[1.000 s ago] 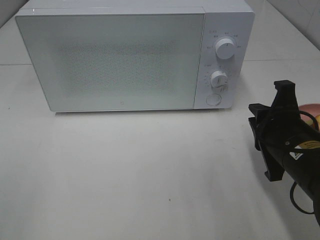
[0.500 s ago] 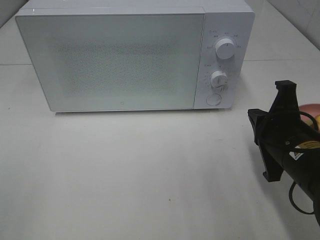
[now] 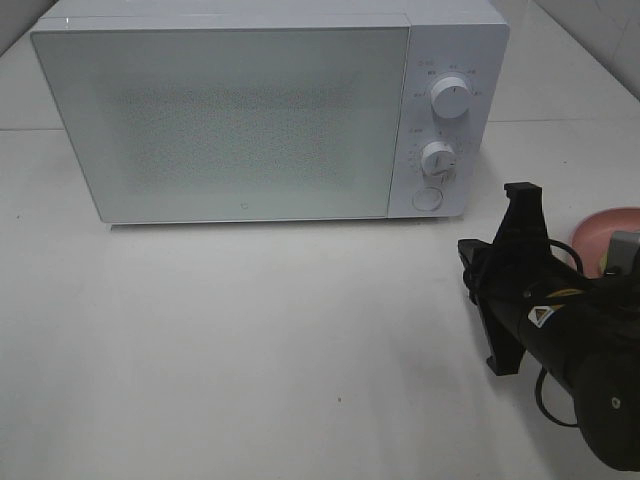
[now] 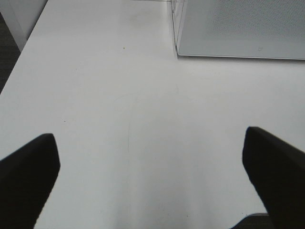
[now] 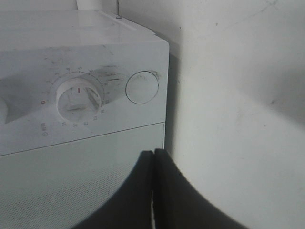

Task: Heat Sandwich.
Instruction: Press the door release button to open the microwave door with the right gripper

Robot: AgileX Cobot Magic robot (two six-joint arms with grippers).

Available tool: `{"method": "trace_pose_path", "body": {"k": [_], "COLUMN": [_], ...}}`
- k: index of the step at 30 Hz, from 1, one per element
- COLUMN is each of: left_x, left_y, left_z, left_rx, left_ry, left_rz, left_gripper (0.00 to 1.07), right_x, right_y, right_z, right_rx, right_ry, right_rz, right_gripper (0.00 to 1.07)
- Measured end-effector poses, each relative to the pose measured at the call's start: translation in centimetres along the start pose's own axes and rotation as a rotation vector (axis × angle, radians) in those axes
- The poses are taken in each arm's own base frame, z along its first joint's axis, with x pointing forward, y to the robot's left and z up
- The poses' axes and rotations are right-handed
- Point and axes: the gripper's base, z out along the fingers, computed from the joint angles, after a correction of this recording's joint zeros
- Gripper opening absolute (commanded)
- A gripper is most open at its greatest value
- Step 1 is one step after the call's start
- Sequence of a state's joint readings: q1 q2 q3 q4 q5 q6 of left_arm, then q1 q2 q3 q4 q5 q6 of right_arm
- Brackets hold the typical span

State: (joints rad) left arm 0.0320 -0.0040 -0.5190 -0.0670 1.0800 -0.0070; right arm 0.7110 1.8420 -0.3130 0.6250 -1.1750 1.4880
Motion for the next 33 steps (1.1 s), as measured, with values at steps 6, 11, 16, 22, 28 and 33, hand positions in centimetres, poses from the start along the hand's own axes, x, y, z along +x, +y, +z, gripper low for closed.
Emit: {"method": "trace_pose_path", "body": {"k": [6, 11, 16, 22, 28, 33], "left_x": [0.0, 0.0, 0.0, 0.0, 0.0, 0.0], "left_y": [0.0, 0.0, 0.0, 0.0, 0.0, 0.0], "left_z": [0.0, 0.0, 0.0, 0.0, 0.0, 0.0], "left_rx": [0.0, 0.0, 0.0, 0.0, 0.0, 0.0], "left_ry": [0.0, 0.0, 0.0, 0.0, 0.0, 0.0], "left_rz": [0.0, 0.0, 0.0, 0.0, 0.0, 0.0], "left_gripper": [1.0, 1.0, 1.0, 1.0, 1.0, 1.0], "right_x": [0.5, 0.3, -0.2, -0.4, 0.1, 0.5], "right_y": [-0.2, 0.0, 0.9, 1.6, 1.3, 1.2], "right_z": [0.9, 2.1, 3.4, 5.2, 6.6, 7.6], "right_rx": [0.009, 0.03, 0.03, 0.028, 0.037, 0.046], "right_ry": [-0.001, -0.002, -0.008, -0.01, -0.011, -0.005], "right_rz": [0.002, 0.012, 0.019, 0.018, 0.005, 0.004], "right_gripper": [0.0, 0.0, 0.0, 0.0, 0.0, 0.0]}}
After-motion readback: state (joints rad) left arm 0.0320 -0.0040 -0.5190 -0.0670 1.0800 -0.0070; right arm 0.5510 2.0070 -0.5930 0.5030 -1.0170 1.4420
